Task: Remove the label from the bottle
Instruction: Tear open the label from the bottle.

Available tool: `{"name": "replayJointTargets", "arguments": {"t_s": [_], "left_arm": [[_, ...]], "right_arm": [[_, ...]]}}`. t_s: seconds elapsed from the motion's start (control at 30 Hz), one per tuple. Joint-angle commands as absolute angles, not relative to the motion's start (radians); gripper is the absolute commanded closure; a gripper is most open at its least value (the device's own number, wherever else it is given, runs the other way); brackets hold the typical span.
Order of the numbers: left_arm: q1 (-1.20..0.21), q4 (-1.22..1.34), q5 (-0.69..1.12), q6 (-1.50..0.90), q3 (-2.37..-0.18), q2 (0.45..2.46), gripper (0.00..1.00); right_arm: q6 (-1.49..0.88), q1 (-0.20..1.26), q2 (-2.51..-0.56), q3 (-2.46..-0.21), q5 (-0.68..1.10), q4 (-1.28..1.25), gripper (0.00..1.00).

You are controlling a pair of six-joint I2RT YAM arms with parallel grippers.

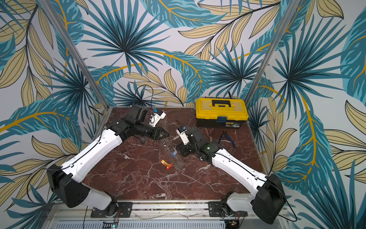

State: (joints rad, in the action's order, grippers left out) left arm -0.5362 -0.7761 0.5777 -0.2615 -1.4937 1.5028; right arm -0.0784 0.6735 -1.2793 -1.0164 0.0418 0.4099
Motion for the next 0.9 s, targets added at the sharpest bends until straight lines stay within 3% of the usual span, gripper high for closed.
{"name": "replayJointTargets", "arguments": {"t_s": [0.0,0.47,0.87], "left_arm": [[-0.541,-0.75,0.633,-0.289,-1.499,1.5,1.0],[-0.564,-0.75,0.616,-0.304,-1.361,1.487,1.0],[-0.575,-0.749,0.457,-0.355,-1.337,1.446,1.0]], "right_arm": [[-0.097,0.687,-1.238,-0.986,0.033,0.465,0.46],[-0.181,0.874,-1.185,-0.935,-0.083,0.516,0.46],[-0.209,0.973,-1.181,-0.936,-0.142,0.527,0.46]]}}
